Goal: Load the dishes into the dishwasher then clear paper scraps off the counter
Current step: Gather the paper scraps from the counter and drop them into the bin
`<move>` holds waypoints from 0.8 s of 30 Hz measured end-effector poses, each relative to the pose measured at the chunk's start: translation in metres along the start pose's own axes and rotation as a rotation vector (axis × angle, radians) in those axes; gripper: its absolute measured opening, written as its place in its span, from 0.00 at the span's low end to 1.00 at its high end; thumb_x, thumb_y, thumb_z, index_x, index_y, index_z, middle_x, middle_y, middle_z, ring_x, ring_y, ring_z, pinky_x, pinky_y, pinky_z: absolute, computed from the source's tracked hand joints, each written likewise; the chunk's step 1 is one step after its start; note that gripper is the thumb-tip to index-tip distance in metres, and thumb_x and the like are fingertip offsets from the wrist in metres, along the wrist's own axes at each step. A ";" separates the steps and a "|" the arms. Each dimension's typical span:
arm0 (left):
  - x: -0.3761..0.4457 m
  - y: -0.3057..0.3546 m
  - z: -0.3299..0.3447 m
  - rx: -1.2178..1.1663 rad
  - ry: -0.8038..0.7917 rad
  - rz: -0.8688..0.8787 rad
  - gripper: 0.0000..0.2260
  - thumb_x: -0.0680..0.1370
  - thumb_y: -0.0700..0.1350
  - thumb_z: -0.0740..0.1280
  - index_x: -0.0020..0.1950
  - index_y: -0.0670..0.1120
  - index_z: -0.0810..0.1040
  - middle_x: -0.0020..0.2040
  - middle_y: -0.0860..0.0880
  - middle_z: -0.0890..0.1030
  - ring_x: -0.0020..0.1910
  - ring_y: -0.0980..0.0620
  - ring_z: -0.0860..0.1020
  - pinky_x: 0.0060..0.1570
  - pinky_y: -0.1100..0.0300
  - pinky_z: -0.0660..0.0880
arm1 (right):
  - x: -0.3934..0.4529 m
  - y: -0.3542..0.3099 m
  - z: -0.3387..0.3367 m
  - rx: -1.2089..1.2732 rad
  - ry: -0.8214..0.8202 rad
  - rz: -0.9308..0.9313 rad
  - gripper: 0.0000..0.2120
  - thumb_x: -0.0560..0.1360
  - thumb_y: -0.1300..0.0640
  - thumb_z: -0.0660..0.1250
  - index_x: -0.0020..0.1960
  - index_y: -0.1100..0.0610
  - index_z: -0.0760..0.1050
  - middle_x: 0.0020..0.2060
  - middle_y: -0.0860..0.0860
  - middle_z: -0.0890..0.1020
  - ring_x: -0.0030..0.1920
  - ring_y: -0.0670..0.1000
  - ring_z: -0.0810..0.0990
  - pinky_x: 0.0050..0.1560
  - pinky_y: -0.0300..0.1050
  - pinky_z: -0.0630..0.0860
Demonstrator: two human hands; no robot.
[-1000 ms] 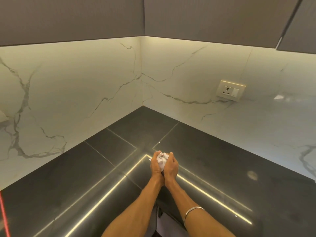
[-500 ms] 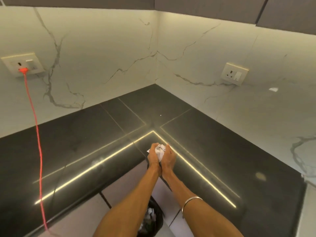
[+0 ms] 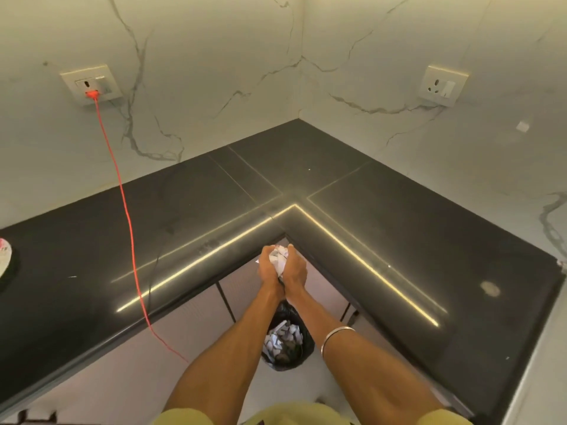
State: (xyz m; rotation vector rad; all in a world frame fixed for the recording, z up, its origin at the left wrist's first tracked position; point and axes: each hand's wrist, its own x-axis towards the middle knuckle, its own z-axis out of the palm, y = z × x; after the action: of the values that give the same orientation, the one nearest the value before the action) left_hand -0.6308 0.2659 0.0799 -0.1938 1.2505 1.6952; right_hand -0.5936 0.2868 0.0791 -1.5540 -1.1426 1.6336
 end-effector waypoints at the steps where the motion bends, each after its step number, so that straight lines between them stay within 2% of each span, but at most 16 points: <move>1: -0.002 0.001 -0.007 0.030 0.017 0.000 0.19 0.64 0.54 0.71 0.47 0.42 0.80 0.41 0.43 0.82 0.37 0.48 0.81 0.36 0.56 0.78 | -0.005 0.005 0.003 0.007 0.003 0.015 0.21 0.79 0.41 0.57 0.48 0.54 0.83 0.43 0.52 0.85 0.42 0.50 0.83 0.38 0.43 0.77; 4: -0.008 0.002 -0.025 0.039 -0.012 -0.014 0.11 0.73 0.51 0.67 0.42 0.44 0.79 0.39 0.45 0.80 0.34 0.51 0.79 0.34 0.59 0.77 | -0.016 0.017 0.011 0.032 0.046 0.022 0.21 0.80 0.42 0.57 0.50 0.55 0.83 0.44 0.52 0.85 0.44 0.52 0.83 0.47 0.48 0.80; 6: -0.011 0.002 -0.033 0.026 -0.049 -0.051 0.11 0.76 0.50 0.65 0.40 0.45 0.78 0.36 0.46 0.79 0.34 0.52 0.78 0.33 0.61 0.76 | -0.024 0.024 0.015 0.030 0.071 0.011 0.21 0.80 0.42 0.58 0.51 0.56 0.83 0.45 0.53 0.85 0.45 0.53 0.83 0.49 0.49 0.80; 8: -0.014 0.000 -0.043 0.018 -0.064 -0.075 0.11 0.77 0.51 0.64 0.41 0.45 0.79 0.35 0.47 0.80 0.33 0.52 0.79 0.33 0.61 0.76 | -0.032 0.031 0.018 0.023 0.082 -0.005 0.20 0.80 0.43 0.58 0.50 0.56 0.83 0.44 0.53 0.85 0.45 0.53 0.84 0.46 0.47 0.81; 11: -0.017 -0.007 -0.056 0.010 -0.062 -0.100 0.11 0.75 0.52 0.67 0.45 0.44 0.79 0.38 0.47 0.81 0.34 0.52 0.80 0.33 0.60 0.78 | -0.041 0.043 0.017 -0.013 0.081 -0.012 0.17 0.80 0.45 0.58 0.47 0.53 0.82 0.41 0.50 0.85 0.41 0.49 0.84 0.36 0.38 0.80; 12: -0.017 -0.009 -0.060 -0.002 -0.054 -0.105 0.11 0.75 0.52 0.67 0.47 0.44 0.79 0.39 0.47 0.81 0.35 0.52 0.80 0.34 0.60 0.78 | -0.041 0.048 0.019 -0.020 0.083 -0.005 0.16 0.80 0.45 0.59 0.46 0.52 0.82 0.40 0.49 0.85 0.40 0.48 0.84 0.36 0.37 0.80; 14: -0.015 -0.016 -0.068 -0.007 -0.021 -0.116 0.15 0.72 0.54 0.69 0.51 0.43 0.80 0.42 0.46 0.82 0.37 0.51 0.81 0.36 0.58 0.79 | -0.044 0.057 0.020 -0.040 0.089 0.015 0.14 0.79 0.45 0.61 0.42 0.49 0.80 0.37 0.46 0.84 0.39 0.47 0.84 0.36 0.38 0.81; 16: -0.013 -0.023 -0.075 0.003 0.019 -0.119 0.26 0.64 0.57 0.72 0.56 0.42 0.81 0.47 0.43 0.83 0.41 0.49 0.82 0.39 0.56 0.80 | -0.037 0.076 0.022 -0.063 0.072 0.044 0.12 0.79 0.45 0.63 0.40 0.47 0.79 0.35 0.44 0.83 0.38 0.44 0.84 0.34 0.34 0.80; 17: -0.012 -0.027 -0.079 0.011 0.035 -0.121 0.31 0.60 0.58 0.73 0.58 0.42 0.81 0.50 0.42 0.84 0.44 0.47 0.83 0.41 0.54 0.80 | -0.031 0.087 0.024 -0.056 0.061 0.062 0.12 0.78 0.43 0.63 0.41 0.47 0.79 0.36 0.44 0.83 0.40 0.45 0.85 0.35 0.35 0.81; 19: -0.009 -0.035 -0.084 0.022 0.057 -0.136 0.35 0.56 0.60 0.73 0.59 0.44 0.81 0.52 0.42 0.84 0.47 0.46 0.83 0.43 0.53 0.80 | -0.035 0.090 0.024 -0.043 0.070 0.090 0.13 0.78 0.40 0.63 0.46 0.47 0.80 0.39 0.46 0.84 0.43 0.50 0.86 0.38 0.40 0.83; 21: -0.005 -0.043 -0.086 0.041 0.066 -0.141 0.32 0.59 0.60 0.72 0.59 0.44 0.81 0.53 0.42 0.84 0.48 0.46 0.83 0.44 0.53 0.81 | -0.039 0.089 0.020 -0.012 0.100 0.104 0.16 0.79 0.40 0.61 0.50 0.49 0.80 0.42 0.48 0.84 0.42 0.50 0.85 0.39 0.41 0.83; 24: 0.003 -0.058 -0.085 0.091 0.064 -0.148 0.25 0.69 0.58 0.69 0.59 0.43 0.80 0.52 0.42 0.84 0.48 0.46 0.83 0.45 0.52 0.81 | -0.036 0.095 0.011 0.064 0.109 0.164 0.18 0.78 0.39 0.59 0.51 0.50 0.81 0.44 0.50 0.85 0.43 0.51 0.85 0.46 0.48 0.84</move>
State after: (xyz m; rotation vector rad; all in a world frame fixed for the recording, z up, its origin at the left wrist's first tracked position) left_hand -0.6217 0.1990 0.0019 -0.2811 1.3249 1.5129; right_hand -0.5873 0.2112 0.0106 -1.7114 -0.9175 1.6503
